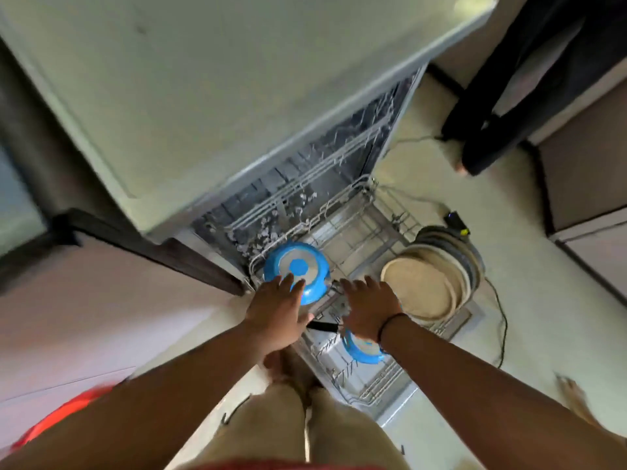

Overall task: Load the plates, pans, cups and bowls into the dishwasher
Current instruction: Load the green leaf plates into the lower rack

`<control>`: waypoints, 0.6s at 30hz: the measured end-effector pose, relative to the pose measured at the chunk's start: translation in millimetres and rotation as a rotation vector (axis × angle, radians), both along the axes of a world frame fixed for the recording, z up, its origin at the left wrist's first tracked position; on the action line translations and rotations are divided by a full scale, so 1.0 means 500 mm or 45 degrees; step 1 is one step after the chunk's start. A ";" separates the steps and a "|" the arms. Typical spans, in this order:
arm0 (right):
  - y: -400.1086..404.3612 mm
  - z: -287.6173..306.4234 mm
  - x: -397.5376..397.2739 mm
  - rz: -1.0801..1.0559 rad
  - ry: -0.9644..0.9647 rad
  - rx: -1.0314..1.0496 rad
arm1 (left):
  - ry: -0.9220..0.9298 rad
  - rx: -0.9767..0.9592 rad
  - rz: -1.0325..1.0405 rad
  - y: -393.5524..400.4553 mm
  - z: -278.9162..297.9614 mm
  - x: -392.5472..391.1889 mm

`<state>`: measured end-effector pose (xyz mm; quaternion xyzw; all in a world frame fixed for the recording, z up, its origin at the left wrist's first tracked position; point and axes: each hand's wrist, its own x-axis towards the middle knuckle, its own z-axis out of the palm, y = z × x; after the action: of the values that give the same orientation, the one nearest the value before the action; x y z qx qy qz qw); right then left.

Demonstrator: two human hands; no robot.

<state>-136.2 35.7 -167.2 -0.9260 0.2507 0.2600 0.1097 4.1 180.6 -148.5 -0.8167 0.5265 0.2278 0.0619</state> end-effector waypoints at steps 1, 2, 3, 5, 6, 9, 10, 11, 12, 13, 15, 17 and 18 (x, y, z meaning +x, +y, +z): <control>-0.004 0.036 0.004 0.011 -0.031 -0.020 | -0.023 -0.031 -0.008 0.004 0.037 -0.003; -0.007 0.080 0.009 0.033 -0.078 -0.059 | -0.047 -0.072 -0.009 0.011 0.083 -0.006; -0.010 0.125 0.015 0.058 -0.128 -0.113 | -0.071 -0.116 -0.013 0.019 0.130 -0.007; -0.015 0.213 0.029 0.081 -0.203 -0.236 | -0.096 -0.258 -0.036 0.028 0.218 -0.004; -0.017 0.252 0.036 0.074 -0.234 -0.284 | -0.090 -0.346 -0.035 0.035 0.258 -0.003; -0.003 0.372 0.071 0.053 -0.343 -0.422 | -0.136 -0.631 0.004 0.084 0.378 0.015; 0.009 0.409 0.091 0.054 -0.381 -0.458 | -0.180 -0.697 0.016 0.108 0.414 0.026; 0.022 0.441 0.108 0.050 -0.422 -0.484 | -0.220 -0.741 0.039 0.133 0.442 0.037; 0.043 0.474 0.132 0.064 -0.488 -0.516 | -0.274 -0.787 0.076 0.167 0.470 0.055; 0.066 0.503 0.156 0.090 -0.551 -0.544 | -0.329 -0.824 0.115 0.202 0.495 0.074; 0.131 0.553 0.210 0.141 -0.648 -0.566 | -0.423 -0.843 0.211 0.289 0.538 0.119; 0.199 0.591 0.268 0.182 -0.714 -0.556 | -0.479 -0.837 0.348 0.381 0.570 0.165; 0.238 0.605 0.299 0.216 -0.737 -0.544 | -0.502 -0.830 0.428 0.435 0.585 0.187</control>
<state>13.5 154.6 135.5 -0.9808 0.1802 -0.0626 -0.0416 97.5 398.0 143.9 -0.8961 0.4086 -0.1046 -0.1382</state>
